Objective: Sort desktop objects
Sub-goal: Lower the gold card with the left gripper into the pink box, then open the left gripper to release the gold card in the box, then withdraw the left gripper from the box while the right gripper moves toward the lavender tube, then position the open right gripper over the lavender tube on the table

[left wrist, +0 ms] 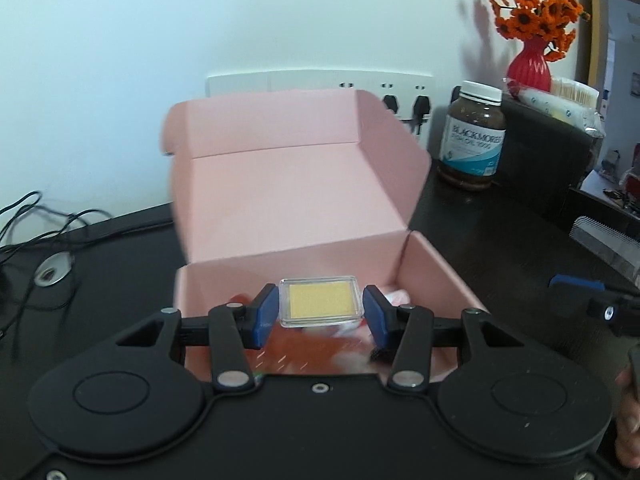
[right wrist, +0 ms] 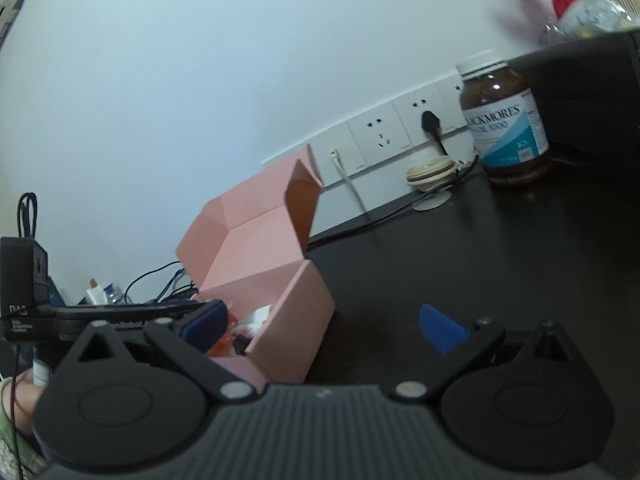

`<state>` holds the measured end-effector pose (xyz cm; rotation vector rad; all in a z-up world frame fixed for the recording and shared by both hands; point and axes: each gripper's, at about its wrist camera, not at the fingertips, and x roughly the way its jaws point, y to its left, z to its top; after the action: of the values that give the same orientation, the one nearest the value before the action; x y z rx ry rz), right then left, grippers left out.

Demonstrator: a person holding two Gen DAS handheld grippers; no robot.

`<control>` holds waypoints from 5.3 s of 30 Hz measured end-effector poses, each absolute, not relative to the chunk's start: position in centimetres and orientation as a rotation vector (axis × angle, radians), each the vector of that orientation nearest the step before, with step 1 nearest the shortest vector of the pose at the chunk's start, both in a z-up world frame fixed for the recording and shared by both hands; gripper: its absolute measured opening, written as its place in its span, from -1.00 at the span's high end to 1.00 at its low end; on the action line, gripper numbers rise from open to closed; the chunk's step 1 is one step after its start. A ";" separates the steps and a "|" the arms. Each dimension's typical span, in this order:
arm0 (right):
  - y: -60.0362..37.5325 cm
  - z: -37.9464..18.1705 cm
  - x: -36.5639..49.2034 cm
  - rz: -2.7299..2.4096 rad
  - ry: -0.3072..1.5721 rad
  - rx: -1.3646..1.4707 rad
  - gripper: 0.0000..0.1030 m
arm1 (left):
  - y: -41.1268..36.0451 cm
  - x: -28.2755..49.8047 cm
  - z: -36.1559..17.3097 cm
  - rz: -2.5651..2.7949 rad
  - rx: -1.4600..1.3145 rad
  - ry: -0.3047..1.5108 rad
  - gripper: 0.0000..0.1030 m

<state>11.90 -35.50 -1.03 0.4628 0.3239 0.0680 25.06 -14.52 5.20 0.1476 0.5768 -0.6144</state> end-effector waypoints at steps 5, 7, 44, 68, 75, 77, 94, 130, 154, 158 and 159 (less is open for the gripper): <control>-36.0 -1.2 12.0 0.046 0.329 0.496 -0.99 | -17.3 26.0 4.6 -0.646 0.154 0.607 0.08; -36.3 -1.3 12.1 0.037 0.330 0.509 -0.99 | -18.2 26.3 4.2 -0.653 0.159 0.621 0.08; -37.2 -1.9 13.1 0.065 0.400 0.570 -0.99 | -13.9 22.6 5.3 -0.632 0.085 0.489 -0.97; -34.7 -1.3 13.6 0.069 0.434 0.427 -0.99 | -2.9 20.1 2.4 -0.735 -0.035 0.410 -0.99; -34.0 -1.2 13.4 0.043 0.428 0.383 -0.99 | -2.3 20.3 2.4 -0.719 -0.087 0.418 -0.99; -33.9 -1.1 13.4 0.037 0.432 0.375 -0.99 | -2.3 20.4 2.4 -0.715 -0.093 0.422 -0.99; -31.9 -1.0 10.7 0.072 0.517 0.232 -0.99 | -2.3 20.1 2.3 -0.713 -0.089 0.411 -1.00; -24.8 -1.7 10.0 0.199 0.675 0.032 -0.99 | -2.6 19.9 2.4 -0.730 -0.057 0.404 -1.00; -24.2 -1.2 14.0 0.159 0.681 -0.036 -0.99 | -2.6 20.0 2.4 -0.732 -0.057 0.409 -1.00; -24.0 -1.7 14.5 0.113 0.700 -0.068 -0.99 | -2.7 19.9 2.4 -0.736 -0.047 0.404 -1.00; -23.9 -1.8 14.6 0.101 0.705 -0.076 -0.99 | -2.8 19.8 2.4 -0.737 -0.045 0.403 -1.00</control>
<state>14.59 -23.95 -1.78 -0.0760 0.7047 0.1012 19.82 -2.76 2.39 -0.0446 0.4032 -0.7368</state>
